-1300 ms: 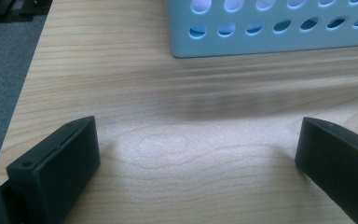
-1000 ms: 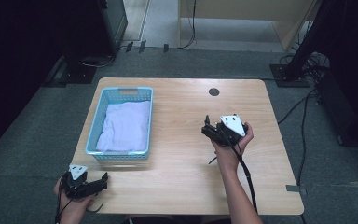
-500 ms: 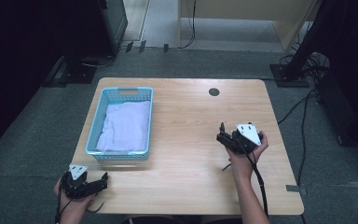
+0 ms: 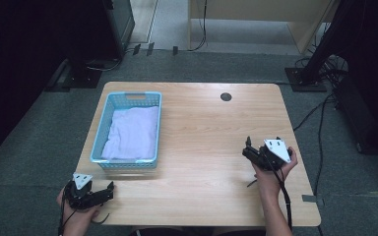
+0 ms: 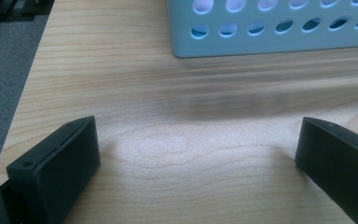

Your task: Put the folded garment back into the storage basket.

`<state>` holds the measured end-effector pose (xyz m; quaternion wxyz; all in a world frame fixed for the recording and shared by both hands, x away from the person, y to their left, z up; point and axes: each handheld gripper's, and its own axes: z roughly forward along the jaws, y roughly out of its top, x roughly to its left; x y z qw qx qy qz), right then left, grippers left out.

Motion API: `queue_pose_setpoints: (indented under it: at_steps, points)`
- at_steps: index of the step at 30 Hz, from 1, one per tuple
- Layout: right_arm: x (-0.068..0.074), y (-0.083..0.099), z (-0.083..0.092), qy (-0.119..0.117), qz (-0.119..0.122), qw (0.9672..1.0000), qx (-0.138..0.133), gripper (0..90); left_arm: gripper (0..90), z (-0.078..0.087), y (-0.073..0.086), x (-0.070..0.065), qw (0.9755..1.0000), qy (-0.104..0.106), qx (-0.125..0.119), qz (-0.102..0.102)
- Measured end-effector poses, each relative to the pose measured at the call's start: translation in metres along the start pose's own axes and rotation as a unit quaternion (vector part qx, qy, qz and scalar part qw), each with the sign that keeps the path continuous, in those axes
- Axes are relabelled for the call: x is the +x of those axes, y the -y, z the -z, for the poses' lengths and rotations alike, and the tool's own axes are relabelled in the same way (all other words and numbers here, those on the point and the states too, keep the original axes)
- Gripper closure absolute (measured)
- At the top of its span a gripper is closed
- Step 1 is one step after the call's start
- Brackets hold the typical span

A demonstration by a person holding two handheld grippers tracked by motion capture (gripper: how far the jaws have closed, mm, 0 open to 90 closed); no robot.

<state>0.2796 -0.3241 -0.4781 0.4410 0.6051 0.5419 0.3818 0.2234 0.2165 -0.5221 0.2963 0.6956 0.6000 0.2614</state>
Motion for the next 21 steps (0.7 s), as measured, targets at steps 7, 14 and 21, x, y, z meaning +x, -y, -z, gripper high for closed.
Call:
queue_pose_setpoints:
  at_steps: [7,14,21]
  points:
    - [-0.019,0.014,0.005,0.011,0.004,0.9999,0.008,2.6,0.0,0.0,0.0,0.0,1.0,-0.001,0.0,0.001]
    - [-0.04,0.03,0.013,0.022,0.003,0.9996,0.018,2.6,0.0,0.0,0.0,0.0,1.0,-0.001,0.0,0.001]
    - [-0.062,0.044,0.025,0.028,-0.001,0.9993,0.024,2.2,0.0,0.0,0.0,0.0,1.0,-0.001,0.0,0.001]
